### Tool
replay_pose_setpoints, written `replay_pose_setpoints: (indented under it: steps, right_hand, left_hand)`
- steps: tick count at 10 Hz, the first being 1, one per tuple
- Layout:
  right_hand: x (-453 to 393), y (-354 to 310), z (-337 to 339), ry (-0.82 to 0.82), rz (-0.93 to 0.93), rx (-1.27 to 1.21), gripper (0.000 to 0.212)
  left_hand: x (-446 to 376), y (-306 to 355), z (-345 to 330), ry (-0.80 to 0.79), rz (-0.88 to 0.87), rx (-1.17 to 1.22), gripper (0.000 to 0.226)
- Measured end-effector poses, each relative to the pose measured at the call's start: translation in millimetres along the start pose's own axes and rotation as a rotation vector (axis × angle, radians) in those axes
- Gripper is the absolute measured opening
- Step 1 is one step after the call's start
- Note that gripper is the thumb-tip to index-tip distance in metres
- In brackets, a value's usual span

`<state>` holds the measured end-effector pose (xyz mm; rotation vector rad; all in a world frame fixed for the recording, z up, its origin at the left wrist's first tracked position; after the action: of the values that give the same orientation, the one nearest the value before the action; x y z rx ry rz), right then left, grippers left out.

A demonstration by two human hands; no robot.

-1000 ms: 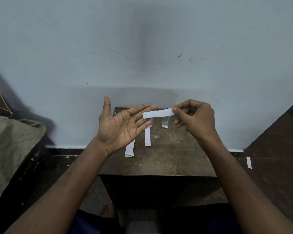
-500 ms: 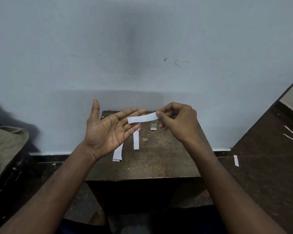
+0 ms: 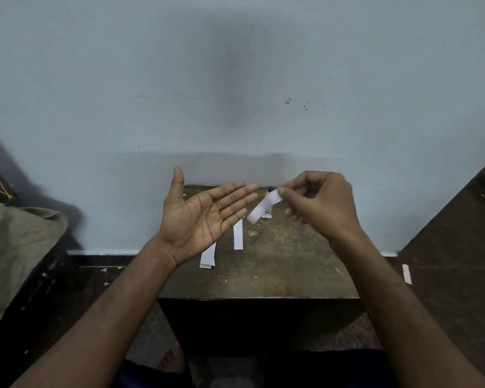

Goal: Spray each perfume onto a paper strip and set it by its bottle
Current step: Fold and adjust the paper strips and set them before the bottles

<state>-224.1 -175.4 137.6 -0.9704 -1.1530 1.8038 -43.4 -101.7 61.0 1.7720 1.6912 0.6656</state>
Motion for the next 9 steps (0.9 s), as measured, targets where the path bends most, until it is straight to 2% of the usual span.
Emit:
replay_pose_setpoints:
  steps: [1, 2, 3, 4, 5, 6, 7, 8, 9]
  right_hand:
    - [10.4, -26.9, -9.5, -0.306, 0.016, -0.874, 0.009]
    - [12.1, -38.3, -13.3, -0.435, 0.0, -1.162, 0.013]
    - [4.7, -3.5, -8.4, -0.062, -0.012, -0.106, 0.008]
    - [8.9, -15.6, -9.4, -0.231, -0.025, -0.716, 0.013]
    - [13.3, -44.4, -3.2, -0.487, 0.019, -1.344, 0.009]
    - [3.5, 2.8, -5.4, -0.104, -0.053, -0.161, 0.006]
    - [3.3, 12.7, -2.1, 0.019, -0.091, -0.13, 0.005]
    - [8.5, -32.9, -2.4, -0.311, 0.004, -1.132, 0.007]
    - [8.8, -20.6, -8.5, -0.309, -0.054, -1.034, 0.012]
  left_hand:
    - [-2.1, 1.1, 2.8, 0.009, 0.001, 0.004, 0.122]
    - [-2.9, 1.1, 1.9, 0.004, -0.002, -0.005, 0.121]
    - [-2.3, 1.0, 5.0, 0.034, -0.005, -0.028, 0.121]
    - [-0.9, 4.2, 7.1, 0.034, -0.011, -0.008, 0.122]
    - [-0.2, 8.6, 5.3, 0.005, -0.028, 0.002, 0.121]
    - [-0.5, 8.6, 7.5, 0.022, -0.042, -0.007, 0.121]
    - [-0.3, 10.6, 11.3, 0.029, -0.057, -0.011, 0.121]
    - [0.1, 15.4, 11.9, 0.022, -0.077, 0.001, 0.122]
    - [-0.4, 16.5, 10.3, 0.02, -0.087, 0.011, 0.122]
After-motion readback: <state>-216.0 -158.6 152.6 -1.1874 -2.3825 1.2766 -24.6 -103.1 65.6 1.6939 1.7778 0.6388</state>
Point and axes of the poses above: each hand's wrist, its own x-axis away from the middle knuckle, its own z-axis out of the back of the hand, y = z × x, the point moved 9 cm from there along -x, towards the middle knuckle, and after that the axes turned 2 degrees about -z, right-handed, at the moved point
